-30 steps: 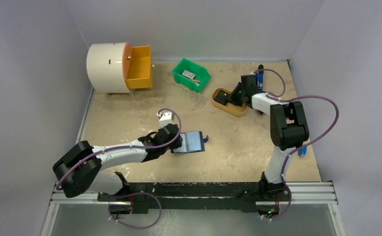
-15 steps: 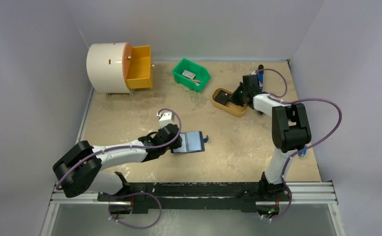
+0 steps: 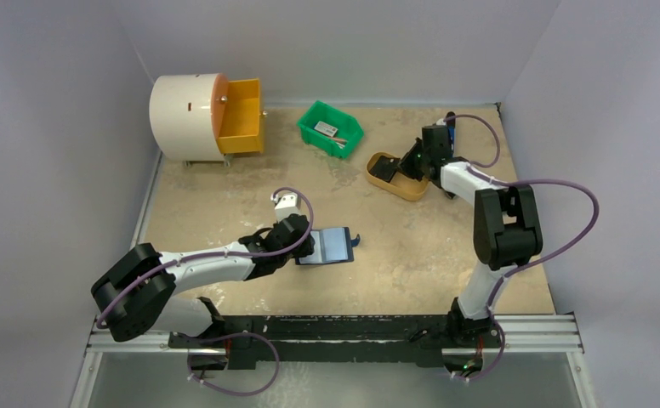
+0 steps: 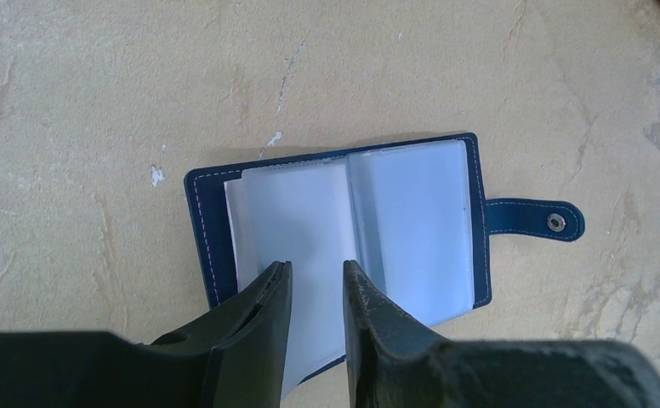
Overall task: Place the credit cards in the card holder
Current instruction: Pick up the credit card from the storage box.
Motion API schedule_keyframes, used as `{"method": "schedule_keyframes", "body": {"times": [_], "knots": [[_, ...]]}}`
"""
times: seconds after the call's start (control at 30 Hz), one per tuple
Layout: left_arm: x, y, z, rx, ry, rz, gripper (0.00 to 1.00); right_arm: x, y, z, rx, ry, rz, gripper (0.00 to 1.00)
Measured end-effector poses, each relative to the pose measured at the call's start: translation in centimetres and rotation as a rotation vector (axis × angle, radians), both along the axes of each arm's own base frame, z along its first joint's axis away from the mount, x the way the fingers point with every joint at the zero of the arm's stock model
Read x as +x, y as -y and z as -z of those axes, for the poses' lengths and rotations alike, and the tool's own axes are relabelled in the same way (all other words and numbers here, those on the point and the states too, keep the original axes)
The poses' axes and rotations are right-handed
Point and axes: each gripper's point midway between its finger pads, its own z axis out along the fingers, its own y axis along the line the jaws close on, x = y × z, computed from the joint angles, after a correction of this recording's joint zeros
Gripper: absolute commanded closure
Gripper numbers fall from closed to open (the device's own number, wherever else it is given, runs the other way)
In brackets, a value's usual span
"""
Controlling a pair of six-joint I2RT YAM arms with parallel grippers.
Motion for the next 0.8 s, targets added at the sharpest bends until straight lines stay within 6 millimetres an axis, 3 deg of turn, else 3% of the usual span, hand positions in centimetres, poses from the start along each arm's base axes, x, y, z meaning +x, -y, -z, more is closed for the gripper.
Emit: {"method": "schedule_keyframes", "body": {"times": [0.4,0.8], "knots": [[0.2,0.0,-0.3,0.001,0.008,-0.007,0.73,-0.2,-0.6,-1.0,0.076,-0.041,0.050,1.00],[0.4,-0.3,-0.8,0.008,0.019,-0.020,0.73,0.4,-1.6,-5.8,0.193,-0.046,0.098,1.00]]}}
